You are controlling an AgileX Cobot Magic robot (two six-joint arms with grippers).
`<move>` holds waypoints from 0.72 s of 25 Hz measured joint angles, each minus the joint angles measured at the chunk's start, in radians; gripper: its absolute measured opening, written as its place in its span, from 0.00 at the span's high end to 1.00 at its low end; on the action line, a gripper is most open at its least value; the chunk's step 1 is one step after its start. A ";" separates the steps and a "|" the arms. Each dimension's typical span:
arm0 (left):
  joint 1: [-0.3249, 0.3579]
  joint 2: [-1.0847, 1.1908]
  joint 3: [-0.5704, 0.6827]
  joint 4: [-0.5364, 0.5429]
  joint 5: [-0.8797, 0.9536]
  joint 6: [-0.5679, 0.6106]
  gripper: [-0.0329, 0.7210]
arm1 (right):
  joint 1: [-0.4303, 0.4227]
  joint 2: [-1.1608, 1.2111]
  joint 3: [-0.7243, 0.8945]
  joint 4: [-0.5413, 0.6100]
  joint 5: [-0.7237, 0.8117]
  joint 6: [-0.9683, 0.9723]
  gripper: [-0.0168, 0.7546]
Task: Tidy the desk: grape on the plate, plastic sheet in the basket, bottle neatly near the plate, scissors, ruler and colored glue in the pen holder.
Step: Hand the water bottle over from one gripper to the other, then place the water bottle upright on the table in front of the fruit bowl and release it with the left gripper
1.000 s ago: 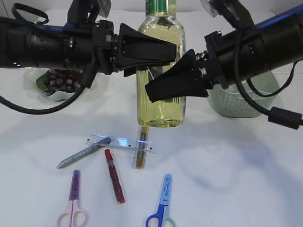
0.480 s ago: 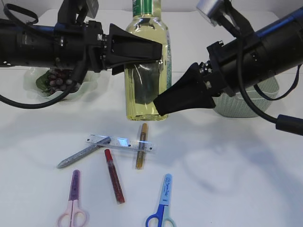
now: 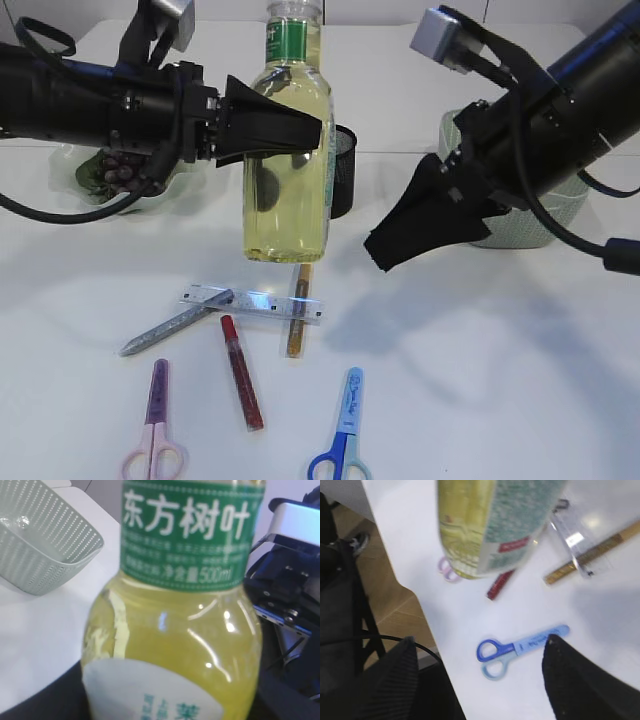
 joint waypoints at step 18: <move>0.000 0.000 -0.238 0.574 0.051 -0.349 0.38 | 0.000 0.000 -0.044 -0.479 0.072 0.478 0.21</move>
